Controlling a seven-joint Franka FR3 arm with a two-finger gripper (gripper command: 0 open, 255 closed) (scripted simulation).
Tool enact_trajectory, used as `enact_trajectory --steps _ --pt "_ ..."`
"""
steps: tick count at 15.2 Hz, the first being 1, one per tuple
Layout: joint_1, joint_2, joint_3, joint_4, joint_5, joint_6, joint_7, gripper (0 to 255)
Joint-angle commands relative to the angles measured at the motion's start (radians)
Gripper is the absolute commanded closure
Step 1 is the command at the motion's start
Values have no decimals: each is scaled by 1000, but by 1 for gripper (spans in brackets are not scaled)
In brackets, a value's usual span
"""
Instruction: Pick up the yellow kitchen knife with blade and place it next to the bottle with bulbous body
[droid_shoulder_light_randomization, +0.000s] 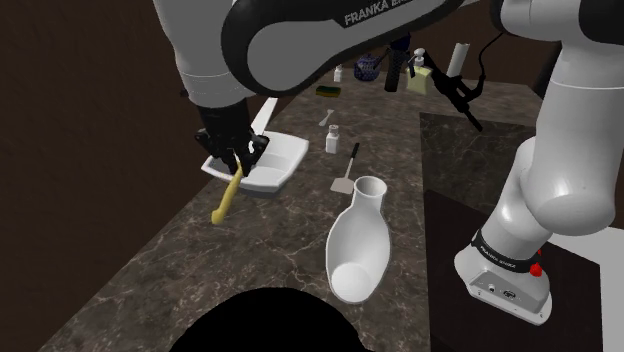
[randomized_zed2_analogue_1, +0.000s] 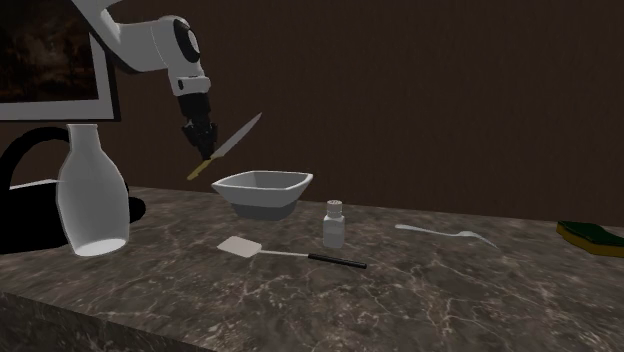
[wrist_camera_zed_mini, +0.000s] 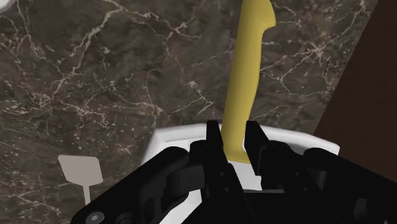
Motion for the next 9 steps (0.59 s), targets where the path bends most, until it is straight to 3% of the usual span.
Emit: enact_trajectory --steps 1,9 --pt "-2 4 -2 -25 -4 28 4 255" --pt "-3 27 -9 -103 -26 124 32 255"
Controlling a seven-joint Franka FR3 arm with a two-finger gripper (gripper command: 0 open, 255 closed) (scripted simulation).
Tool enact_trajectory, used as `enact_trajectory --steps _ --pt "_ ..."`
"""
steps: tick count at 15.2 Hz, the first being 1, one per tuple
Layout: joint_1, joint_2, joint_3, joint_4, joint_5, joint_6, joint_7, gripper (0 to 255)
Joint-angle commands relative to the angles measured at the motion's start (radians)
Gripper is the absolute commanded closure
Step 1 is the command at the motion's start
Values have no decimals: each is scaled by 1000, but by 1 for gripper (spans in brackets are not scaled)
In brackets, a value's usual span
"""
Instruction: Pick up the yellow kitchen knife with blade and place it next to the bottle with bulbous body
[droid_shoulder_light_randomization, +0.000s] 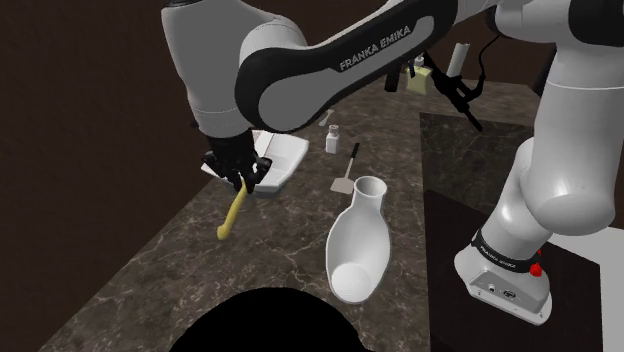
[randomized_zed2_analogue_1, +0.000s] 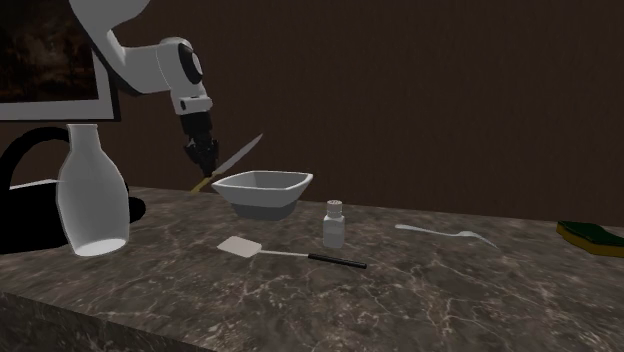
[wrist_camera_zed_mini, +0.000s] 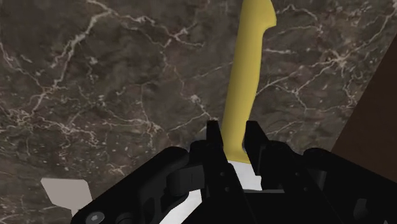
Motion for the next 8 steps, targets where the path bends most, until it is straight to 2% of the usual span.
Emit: enact_trajectory --steps 1,8 --pt "1 9 -2 -15 -8 23 8 255" --pt "4 42 -11 -69 -36 101 37 255"
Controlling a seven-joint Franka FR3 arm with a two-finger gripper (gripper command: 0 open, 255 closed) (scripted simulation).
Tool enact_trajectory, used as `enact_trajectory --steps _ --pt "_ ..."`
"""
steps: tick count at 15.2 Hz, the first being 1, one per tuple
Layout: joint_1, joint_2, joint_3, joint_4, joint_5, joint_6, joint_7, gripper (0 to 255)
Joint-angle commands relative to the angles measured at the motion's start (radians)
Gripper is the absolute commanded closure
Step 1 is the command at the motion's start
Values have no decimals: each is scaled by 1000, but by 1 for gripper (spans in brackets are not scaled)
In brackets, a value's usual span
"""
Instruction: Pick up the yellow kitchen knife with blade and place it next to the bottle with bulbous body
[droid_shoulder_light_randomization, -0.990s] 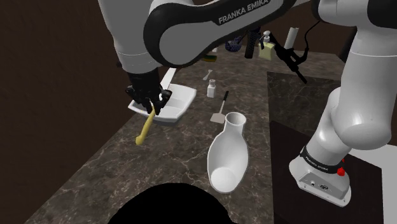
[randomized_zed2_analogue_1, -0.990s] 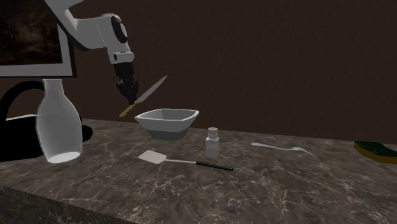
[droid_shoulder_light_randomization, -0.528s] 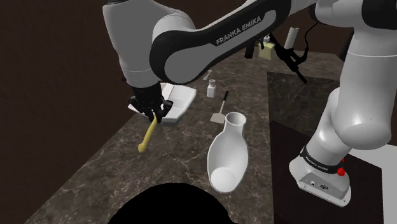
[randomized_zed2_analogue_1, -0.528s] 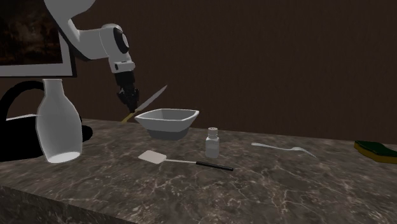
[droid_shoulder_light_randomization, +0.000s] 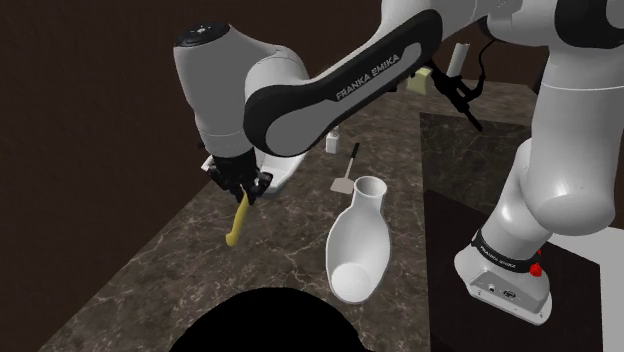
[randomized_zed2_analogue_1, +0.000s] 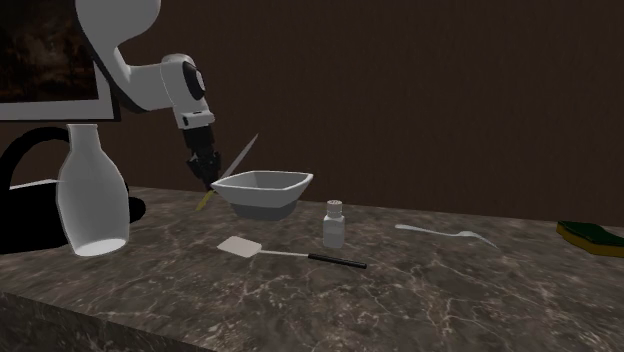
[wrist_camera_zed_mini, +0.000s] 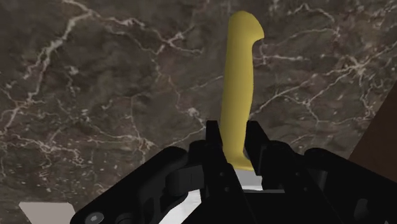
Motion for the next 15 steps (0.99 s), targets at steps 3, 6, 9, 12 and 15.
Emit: enact_trajectory --steps 3,6,9,12,15 --pt "5 27 -4 -31 -17 41 18 255" --pt "8 46 -9 -48 -33 73 33 255" --pt "12 68 -17 -64 -52 108 50 255" --pt "13 68 -17 -64 -52 108 50 255" --pt "12 68 -17 -64 -52 108 50 255"
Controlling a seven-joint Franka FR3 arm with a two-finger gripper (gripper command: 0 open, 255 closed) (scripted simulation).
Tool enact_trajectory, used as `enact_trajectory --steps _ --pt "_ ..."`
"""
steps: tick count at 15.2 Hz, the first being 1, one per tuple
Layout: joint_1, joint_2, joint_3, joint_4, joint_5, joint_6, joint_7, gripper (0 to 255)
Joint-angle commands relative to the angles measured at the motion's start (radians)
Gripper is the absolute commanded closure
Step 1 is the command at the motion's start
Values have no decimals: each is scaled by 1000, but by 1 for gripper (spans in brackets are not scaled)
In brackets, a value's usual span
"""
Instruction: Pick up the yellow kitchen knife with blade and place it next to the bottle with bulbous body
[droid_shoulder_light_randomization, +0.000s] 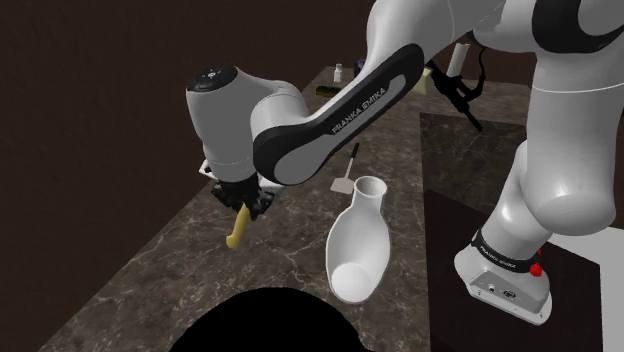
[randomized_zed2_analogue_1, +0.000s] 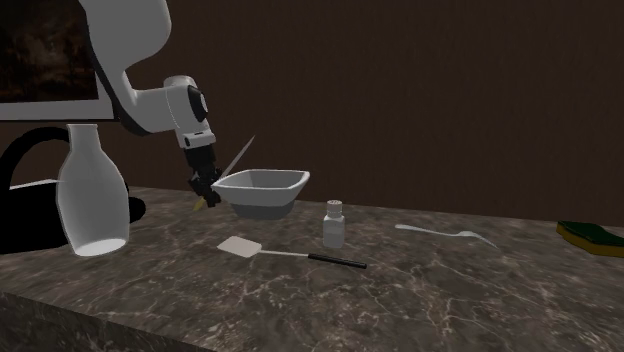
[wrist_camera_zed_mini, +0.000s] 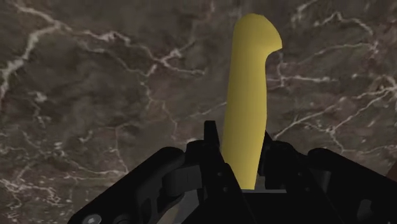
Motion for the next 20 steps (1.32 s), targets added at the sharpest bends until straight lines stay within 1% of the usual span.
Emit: enact_trajectory --steps 1,2,3,8,12,20 --pt "1 7 1 -8 2 -5 -1 255" --pt "1 7 1 -8 2 -5 -1 255" --pt "0 9 0 -7 1 -4 -3 0" --pt "1 7 1 -8 2 -5 -1 0" --pt "0 -54 24 40 51 -104 -32 0" --pt "0 -54 24 40 51 -104 -32 0"
